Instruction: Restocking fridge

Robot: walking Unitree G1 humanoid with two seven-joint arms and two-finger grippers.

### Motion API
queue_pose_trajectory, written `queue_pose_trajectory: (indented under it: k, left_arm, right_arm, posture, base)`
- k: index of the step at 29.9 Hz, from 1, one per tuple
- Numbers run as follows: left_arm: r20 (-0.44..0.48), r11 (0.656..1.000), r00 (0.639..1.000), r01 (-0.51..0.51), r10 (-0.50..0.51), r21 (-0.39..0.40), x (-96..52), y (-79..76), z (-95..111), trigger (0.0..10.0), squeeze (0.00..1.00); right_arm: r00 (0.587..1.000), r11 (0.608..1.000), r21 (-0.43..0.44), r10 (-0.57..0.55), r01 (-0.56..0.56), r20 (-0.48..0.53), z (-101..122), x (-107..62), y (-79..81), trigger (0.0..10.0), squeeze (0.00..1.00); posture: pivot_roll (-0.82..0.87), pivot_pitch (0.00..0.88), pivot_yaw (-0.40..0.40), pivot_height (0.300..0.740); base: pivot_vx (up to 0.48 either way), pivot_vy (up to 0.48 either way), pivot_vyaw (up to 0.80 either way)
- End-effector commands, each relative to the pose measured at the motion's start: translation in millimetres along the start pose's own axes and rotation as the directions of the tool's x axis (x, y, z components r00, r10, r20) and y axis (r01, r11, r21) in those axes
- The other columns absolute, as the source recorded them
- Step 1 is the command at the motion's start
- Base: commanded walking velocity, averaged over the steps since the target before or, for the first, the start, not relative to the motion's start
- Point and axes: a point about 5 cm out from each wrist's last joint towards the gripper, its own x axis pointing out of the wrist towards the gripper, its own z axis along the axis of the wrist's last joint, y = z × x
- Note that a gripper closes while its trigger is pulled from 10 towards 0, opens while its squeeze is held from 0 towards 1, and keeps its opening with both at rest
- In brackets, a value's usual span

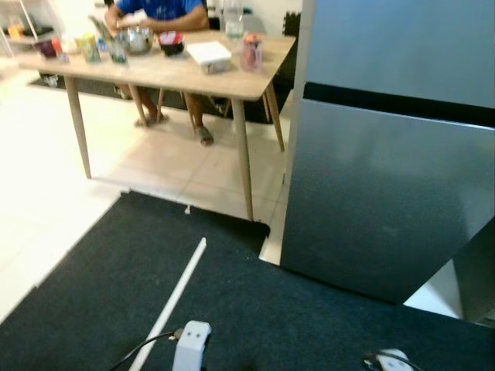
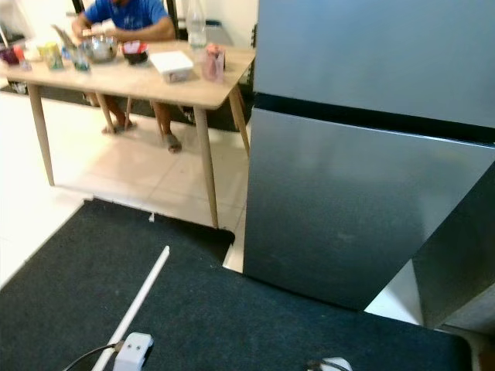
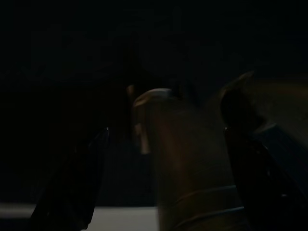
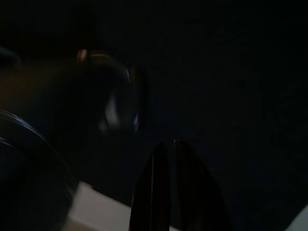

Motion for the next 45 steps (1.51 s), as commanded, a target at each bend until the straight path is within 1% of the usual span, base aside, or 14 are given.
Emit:
queue_pose_trajectory:
  k: [1, 5, 9, 13, 16, 19, 21, 26, 39, 43, 45]
  left_arm:
    - [-0.036, 1.0, 0.999, 0.004, -0.004, 0.004, -1.0, -1.7, -9.9, 10.0, 0.0]
    - [-0.043, 1.0, 0.999, 0.008, -0.007, 0.016, -1.6, -0.7, -10.8, 10.0, 0.0]
    - [-0.055, 0.999, 0.998, 0.014, -0.012, 0.033, -2.3, 0.6, -11.2, 10.0, 0.0]
    - [-0.054, 1.0, 0.999, 0.002, -0.001, 0.024, -2.6, 1.6, -11.6, 10.0, 0.0]
    - [-0.048, 1.0, 0.999, -0.01, 0.01, 0.001, -2.6, 1.9, -12.2, 10.0, 0.0]
    - [-0.048, 1.0, 0.999, -0.012, 0.012, 0.0, -2.6, 1.8, -12.4, 10.0, 0.0]
    - [-0.051, 1.0, 0.999, -0.01, 0.01, 0.003, -2.3, 0.8, -13.1, 10.0, 0.0]
    - [-0.047, 1.0, 0.999, -0.001, 0.001, -0.009, -1.7, -0.7, -12.6, 10.0, 0.0]
    - [-0.043, 1.0, 0.999, 0.004, -0.004, -0.014, -1.4, -1.3, -11.9, 10.0, 0.0]
    - [-0.041, 1.0, 0.999, 0.004, -0.004, -0.011, -1.3, -1.5, -11.4, 10.0, 0.0]
    - [-0.039, 1.0, 0.999, 0.005, -0.006, -0.008, -1.0, -1.8, -10.6, 10.0, 0.0]
  right_arm:
    - [1.0, 1.0, 0.017, -0.006, 0.005, 0.023, 4.2, 0.4, -0.6, 10.0, 0.0]
    - [1.0, 1.0, 0.007, -0.012, 0.012, 0.015, 3.5, 0.6, -0.2, 10.0, 0.0]
    - [1.0, 1.0, 0.004, -0.013, 0.013, 0.009, 3.1, 0.8, 0.6, 10.0, 0.0]
    - [1.0, 1.0, 0.005, -0.013, 0.013, 0.01, 3.1, 0.9, 0.9, 10.0, 0.0]
    - [1.0, 1.0, 0.013, -0.009, 0.008, 0.026, 4.5, 0.8, 0.7, 10.0, 0.0]
    - [1.0, 1.0, 0.014, -0.002, 0.002, 0.025, 4.5, 0.7, 0.6, 10.0, 0.0]
    - [1.0, 1.0, -0.019, 0.013, -0.013, 0.011, 3.3, 0.5, 0.8, 10.0, 0.0]
    - [1.0, 0.998, -0.058, 0.02, -0.02, -0.004, 1.6, 0.2, 0.8, 10.0, 0.0]
    - [1.0, 0.997, -0.07, 0.029, -0.029, -0.008, 0.0, 0.1, 1.9, 10.0, 0.0]
    - [1.0, 0.997, -0.079, 0.011, -0.011, 0.002, 1.1, 0.0, 0.8, 10.0, 0.0]
    - [1.0, 0.998, -0.067, -0.006, 0.007, 0.008, 2.4, 0.2, -0.1, 10.0, 0.0]
  posture:
    - [-0.02, 0.04, 0.002, 0.74]
    - [-0.02, 0.04, 0.002, 0.74]
    - [-0.02, 0.04, 0.002, 0.74]
    - [-0.02, 0.04, 0.002, 0.74]
    - [-0.02, 0.04, 0.002, 0.74]
    - [-0.02, 0.043, 0.004, 0.74]
    - [-0.02, 0.043, 0.004, 0.74]
    - [-0.02, 0.043, 0.004, 0.74]
    - [-0.02, 0.042, 0.004, 0.74]
    - [-0.02, 0.041, 0.002, 0.74]
    - [-0.02, 0.041, 0.002, 0.74]
  base:
    - [0.0, 0.0, 0.66]
    - [0.0, 0.0, 0.16]
    - [0.0, -0.457, 0.0]
    - [0.0, -0.458, 0.0]
    - [0.0, 0.0, 0.0]
    - [0.0, 0.0, 0.0]
    - [0.0, 0.0, 0.8]
    - [0.0, 0.0, 0.8]
    - [0.0, 0.0, 0.8]
    - [0.0, 0.0, 0.8]
    - [0.0, 0.0, 0.0]
